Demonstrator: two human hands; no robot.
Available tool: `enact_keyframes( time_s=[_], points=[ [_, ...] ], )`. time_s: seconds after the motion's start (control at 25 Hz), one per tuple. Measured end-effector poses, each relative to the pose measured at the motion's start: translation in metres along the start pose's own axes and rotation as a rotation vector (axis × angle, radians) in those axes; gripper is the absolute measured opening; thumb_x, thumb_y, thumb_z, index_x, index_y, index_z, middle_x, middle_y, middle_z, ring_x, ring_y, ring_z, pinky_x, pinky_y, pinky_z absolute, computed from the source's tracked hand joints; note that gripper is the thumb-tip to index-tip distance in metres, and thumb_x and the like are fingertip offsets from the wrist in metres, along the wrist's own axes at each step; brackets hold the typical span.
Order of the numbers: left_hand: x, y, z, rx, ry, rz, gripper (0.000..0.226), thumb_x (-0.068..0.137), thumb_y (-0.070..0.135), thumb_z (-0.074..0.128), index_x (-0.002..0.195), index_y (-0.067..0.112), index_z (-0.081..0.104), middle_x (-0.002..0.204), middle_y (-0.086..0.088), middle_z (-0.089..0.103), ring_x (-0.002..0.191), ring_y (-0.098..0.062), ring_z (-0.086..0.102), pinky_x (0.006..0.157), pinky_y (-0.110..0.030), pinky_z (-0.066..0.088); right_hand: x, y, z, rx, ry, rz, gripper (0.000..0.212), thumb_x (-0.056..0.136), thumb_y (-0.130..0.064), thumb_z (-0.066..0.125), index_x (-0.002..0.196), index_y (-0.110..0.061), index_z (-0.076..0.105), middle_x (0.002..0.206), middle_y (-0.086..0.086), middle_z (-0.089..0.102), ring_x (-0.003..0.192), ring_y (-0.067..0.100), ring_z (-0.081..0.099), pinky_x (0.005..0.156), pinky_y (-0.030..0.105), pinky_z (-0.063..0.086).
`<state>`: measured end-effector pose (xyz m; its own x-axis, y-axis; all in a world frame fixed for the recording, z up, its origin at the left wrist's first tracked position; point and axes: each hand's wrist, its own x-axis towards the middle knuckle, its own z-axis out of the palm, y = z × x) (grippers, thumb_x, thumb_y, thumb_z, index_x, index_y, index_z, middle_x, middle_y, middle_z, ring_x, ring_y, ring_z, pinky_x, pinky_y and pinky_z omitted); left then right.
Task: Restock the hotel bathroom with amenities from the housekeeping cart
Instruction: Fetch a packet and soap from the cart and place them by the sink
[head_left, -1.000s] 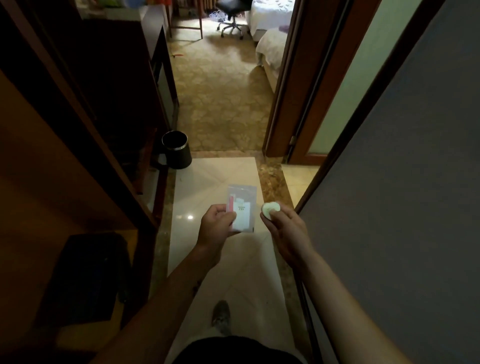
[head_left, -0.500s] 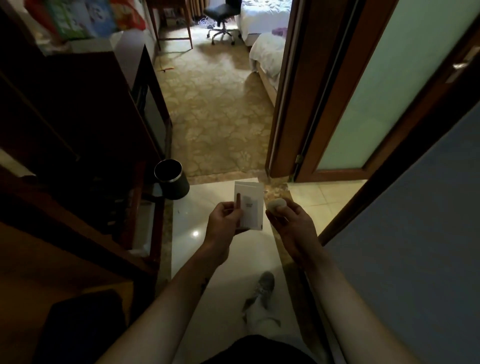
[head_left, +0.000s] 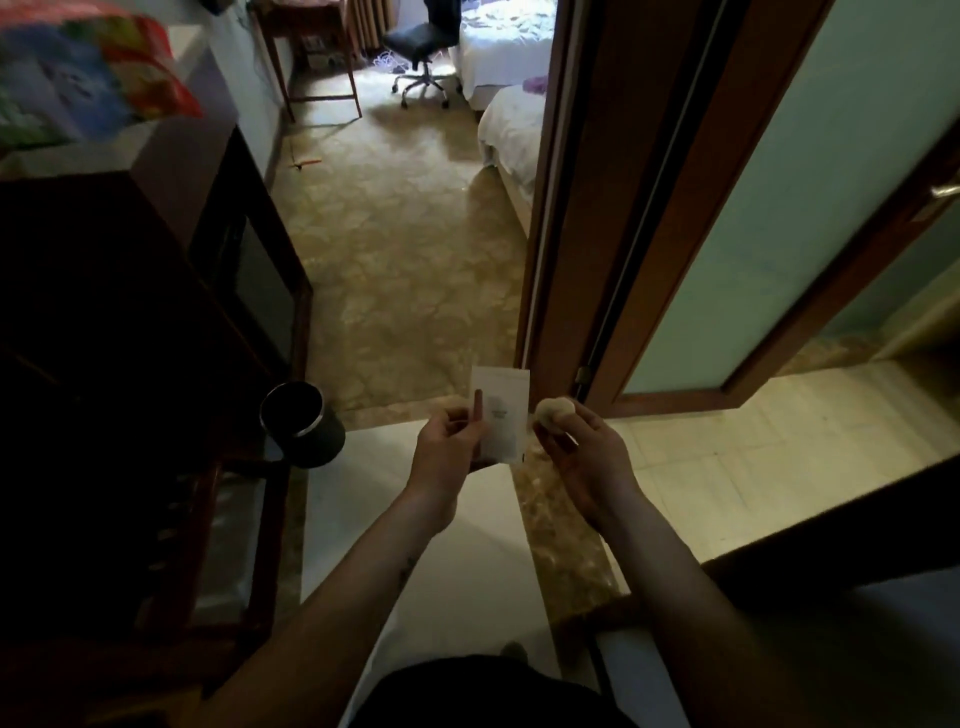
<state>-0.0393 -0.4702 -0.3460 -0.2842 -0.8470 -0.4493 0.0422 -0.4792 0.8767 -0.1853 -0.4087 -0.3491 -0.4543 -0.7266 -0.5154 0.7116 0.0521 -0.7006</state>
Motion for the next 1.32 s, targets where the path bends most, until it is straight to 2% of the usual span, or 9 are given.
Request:
enact_keyframes(
  time_s=[0.12,0.24,0.4,0.52,0.68,0.84,0.96,1.16,1.32],
  points=[
    [0.058,0.014,0.035,0.02,-0.046,-0.028,0.013,0.098,0.007,0.06,0.11,0.011,0.061,0.119,-0.012,0.067,0.108,-0.03,0.066,0.087,-0.045,0.06,0.048,-0.034,-0.004,-0.032,0.028,-0.025,0.023,0.095,-0.004,0.062,0.117,-0.005,0.066,0.111,0.015,0.071,0.095,0.022,0.073,0.073,0.028,0.059],
    [0.11,0.027,0.07,0.072,-0.104,-0.037,0.015,0.097,0.007,0.06,0.113,0.008,0.062,0.118,-0.015,0.068,0.107,-0.031,0.067,0.088,-0.046,0.06,0.094,-0.059,-0.009,0.006,0.1,-0.075,0.022,0.093,-0.004,0.065,0.115,-0.005,0.067,0.121,0.017,0.068,0.11,0.024,0.069,0.087,0.03,0.056],
    [0.2,0.041,0.119,0.173,-0.174,-0.065,0.015,0.094,0.01,0.063,0.109,0.01,0.066,0.114,-0.014,0.069,0.109,-0.033,0.067,0.095,-0.054,0.057,0.167,-0.096,-0.014,0.135,0.202,-0.144,0.035,0.094,0.001,0.062,0.128,0.005,0.058,0.127,0.023,0.065,0.113,0.028,0.068,0.095,0.033,0.056],
    [0.273,0.059,0.166,0.284,-0.277,-0.08,0.016,0.092,0.022,0.066,0.108,0.019,0.067,0.115,-0.009,0.068,0.107,-0.03,0.066,0.095,-0.051,0.057,0.22,-0.132,-0.012,0.149,0.275,-0.212,0.033,0.095,0.0,0.061,0.127,0.005,0.058,0.125,0.023,0.067,0.117,0.03,0.066,0.104,0.038,0.051],
    [0.338,0.096,0.243,0.338,-0.494,-0.088,0.02,0.098,0.022,0.062,0.116,0.014,0.063,0.115,-0.006,0.067,0.104,-0.023,0.066,0.09,-0.041,0.058,0.267,-0.187,-0.012,0.212,0.406,-0.326,0.028,0.098,-0.006,0.059,0.125,0.003,0.06,0.122,0.022,0.068,0.114,0.028,0.069,0.103,0.036,0.052],
    [0.37,0.113,0.316,0.374,-0.65,-0.142,0.024,0.098,0.02,0.062,0.12,0.01,0.06,0.115,-0.007,0.067,0.101,-0.022,0.067,0.072,-0.03,0.058,0.292,-0.229,-0.025,0.263,0.493,-0.416,0.029,0.099,-0.009,0.059,0.125,0.003,0.06,0.123,0.022,0.068,0.114,0.029,0.069,0.106,0.04,0.05],
    [0.384,0.105,0.37,0.43,-0.72,-0.13,0.018,0.097,0.014,0.062,0.114,0.009,0.059,0.118,-0.012,0.066,0.104,-0.025,0.066,0.061,-0.022,0.057,0.306,-0.258,-0.05,0.285,0.577,-0.475,0.03,0.099,-0.009,0.059,0.126,0.002,0.06,0.123,0.021,0.068,0.114,0.027,0.069,0.106,0.04,0.05],
    [0.397,0.079,0.473,0.479,-0.825,-0.111,0.007,0.097,0.011,0.063,0.102,0.016,0.06,0.118,-0.014,0.066,0.11,-0.031,0.065,0.072,-0.032,0.059,0.326,-0.307,-0.121,0.362,0.649,-0.54,0.03,0.099,-0.007,0.058,0.128,0.0,0.057,0.122,0.019,0.067,0.11,0.025,0.071,0.098,0.033,0.055],
    [0.388,0.055,0.573,0.526,-0.888,-0.116,0.009,0.097,0.008,0.061,0.104,0.013,0.06,0.111,-0.011,0.068,0.098,-0.023,0.068,0.063,-0.024,0.058,0.337,-0.36,-0.202,0.425,0.715,-0.583,0.035,0.095,-0.005,0.063,0.129,0.003,0.057,0.125,0.021,0.065,0.11,0.027,0.07,0.094,0.031,0.057]
  ],
)
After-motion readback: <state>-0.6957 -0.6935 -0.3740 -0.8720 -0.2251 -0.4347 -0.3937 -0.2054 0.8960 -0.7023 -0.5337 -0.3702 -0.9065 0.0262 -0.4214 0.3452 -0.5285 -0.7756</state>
